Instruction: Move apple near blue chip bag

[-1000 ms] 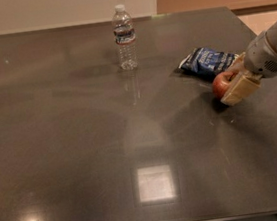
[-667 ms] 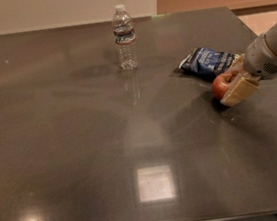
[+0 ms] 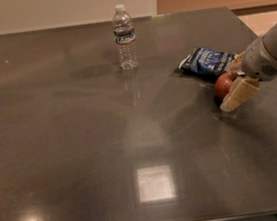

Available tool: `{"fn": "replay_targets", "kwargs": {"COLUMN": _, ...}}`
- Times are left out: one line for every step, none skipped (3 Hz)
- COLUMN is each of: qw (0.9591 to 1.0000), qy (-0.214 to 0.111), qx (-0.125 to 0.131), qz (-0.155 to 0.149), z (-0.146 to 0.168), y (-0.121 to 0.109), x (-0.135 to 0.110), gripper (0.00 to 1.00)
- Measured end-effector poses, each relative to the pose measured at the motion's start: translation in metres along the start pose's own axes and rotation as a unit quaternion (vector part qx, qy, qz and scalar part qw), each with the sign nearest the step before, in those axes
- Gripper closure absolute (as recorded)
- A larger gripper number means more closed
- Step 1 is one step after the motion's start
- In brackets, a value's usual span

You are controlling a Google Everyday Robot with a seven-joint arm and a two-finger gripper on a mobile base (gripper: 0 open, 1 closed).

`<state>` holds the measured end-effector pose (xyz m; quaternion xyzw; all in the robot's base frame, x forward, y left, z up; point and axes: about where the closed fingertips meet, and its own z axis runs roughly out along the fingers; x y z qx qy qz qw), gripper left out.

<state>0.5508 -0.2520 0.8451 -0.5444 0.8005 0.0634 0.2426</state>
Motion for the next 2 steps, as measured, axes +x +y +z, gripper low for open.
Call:
{"fn": "replay_targets", "kwargs": {"qw": 0.9998, "qy": -0.009, "qx": -0.002, "qz": -0.017, "z": -0.0227, "y": -0.0058, "x": -0.0097, "gripper": 0.0}}
{"fn": "replay_targets", "kwargs": {"qw": 0.9998, "qy": -0.009, "qx": -0.002, "qz": -0.017, "z": -0.0226, "y": -0.0058, "x": -0.0097, "gripper": 0.0}}
